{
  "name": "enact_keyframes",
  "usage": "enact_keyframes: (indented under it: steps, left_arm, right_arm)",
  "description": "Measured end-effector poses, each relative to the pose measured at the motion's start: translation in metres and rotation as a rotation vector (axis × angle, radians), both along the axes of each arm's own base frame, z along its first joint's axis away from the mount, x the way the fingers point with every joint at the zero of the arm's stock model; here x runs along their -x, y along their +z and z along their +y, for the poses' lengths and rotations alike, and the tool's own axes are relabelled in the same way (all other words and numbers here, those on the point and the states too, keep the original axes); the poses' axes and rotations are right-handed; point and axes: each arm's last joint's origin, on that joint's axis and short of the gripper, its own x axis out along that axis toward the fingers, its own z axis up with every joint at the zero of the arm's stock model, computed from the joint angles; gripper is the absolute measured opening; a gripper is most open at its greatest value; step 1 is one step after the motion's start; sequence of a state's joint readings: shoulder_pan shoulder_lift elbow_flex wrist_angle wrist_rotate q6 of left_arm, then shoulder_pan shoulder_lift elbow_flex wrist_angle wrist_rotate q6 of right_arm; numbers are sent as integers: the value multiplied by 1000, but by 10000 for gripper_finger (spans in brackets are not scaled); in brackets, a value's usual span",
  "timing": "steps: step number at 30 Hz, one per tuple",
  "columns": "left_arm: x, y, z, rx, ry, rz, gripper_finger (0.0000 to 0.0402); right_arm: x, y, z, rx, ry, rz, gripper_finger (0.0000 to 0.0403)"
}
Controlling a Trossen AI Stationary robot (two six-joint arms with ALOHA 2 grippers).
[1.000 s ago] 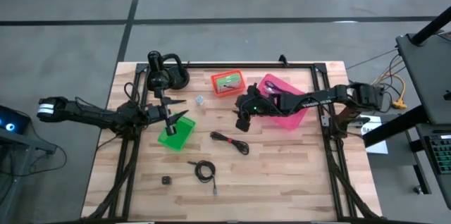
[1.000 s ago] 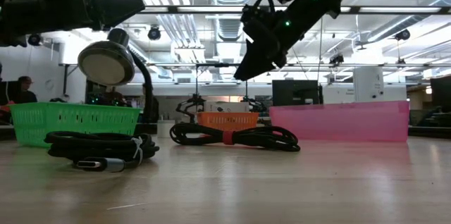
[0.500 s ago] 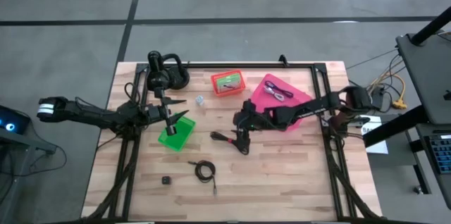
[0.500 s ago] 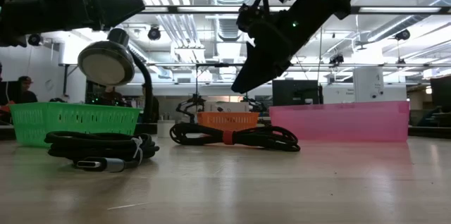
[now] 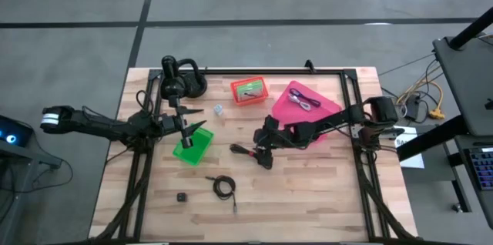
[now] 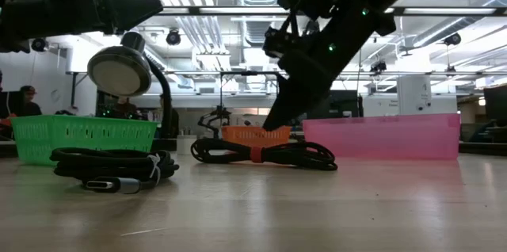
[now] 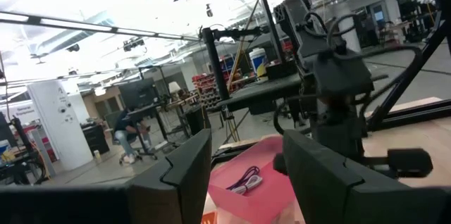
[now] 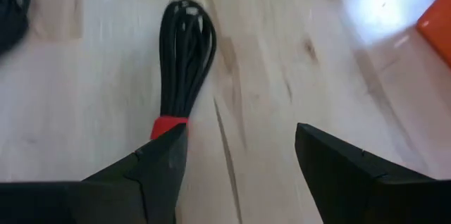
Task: Pick and place items into bin
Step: Put the top black charger cable into the pink bin
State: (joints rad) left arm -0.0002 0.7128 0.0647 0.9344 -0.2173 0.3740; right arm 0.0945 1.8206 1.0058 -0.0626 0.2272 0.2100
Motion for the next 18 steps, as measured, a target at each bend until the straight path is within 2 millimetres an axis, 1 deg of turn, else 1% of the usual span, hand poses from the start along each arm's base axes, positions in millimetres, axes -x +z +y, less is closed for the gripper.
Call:
enact_keyframes:
  steps: [6, 8, 13, 18]
  left_arm:
    - [0, 0, 0, 0, 0, -1, 162]
    - [0, 0, 0, 0, 0, 0, 162]
    - [0, 0, 0, 0, 0, -1, 162]
    - [0, 0, 0, 0, 0, 0, 162]
  right_arm:
    - [-2, -14, 1, 4, 2, 37, 253]
    - [-2, -16, 1, 6, 3, 41, 257]
    - [-2, -13, 1, 3, 2, 30, 264]
    - [-4, -3, 1, -27, -28, -17, 267]
